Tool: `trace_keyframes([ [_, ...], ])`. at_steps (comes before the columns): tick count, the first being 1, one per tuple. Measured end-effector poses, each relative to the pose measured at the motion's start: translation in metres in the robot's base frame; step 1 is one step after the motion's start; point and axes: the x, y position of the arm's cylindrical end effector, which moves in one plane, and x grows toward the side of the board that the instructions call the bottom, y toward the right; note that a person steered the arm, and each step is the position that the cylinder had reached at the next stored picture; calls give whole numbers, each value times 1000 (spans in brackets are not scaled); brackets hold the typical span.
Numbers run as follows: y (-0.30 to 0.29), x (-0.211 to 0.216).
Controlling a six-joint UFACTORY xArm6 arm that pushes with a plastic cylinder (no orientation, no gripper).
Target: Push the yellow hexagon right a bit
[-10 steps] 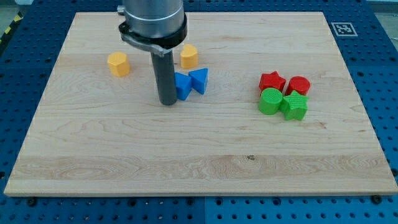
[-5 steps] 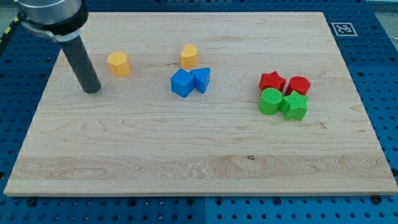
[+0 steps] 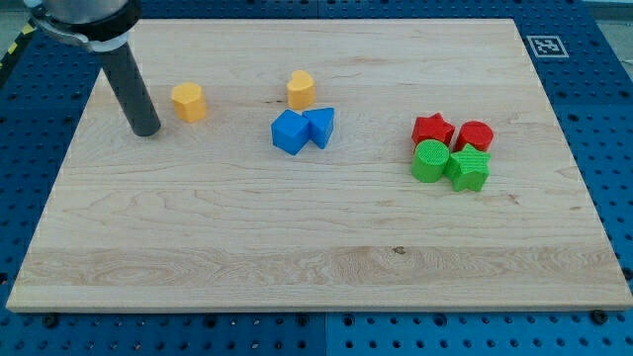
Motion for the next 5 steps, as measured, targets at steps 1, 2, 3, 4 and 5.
trace_keyframes([
  [1, -3, -21],
  [2, 16, -25],
  [3, 17, -27],
  [4, 22, -34],
  [5, 53, -34],
])
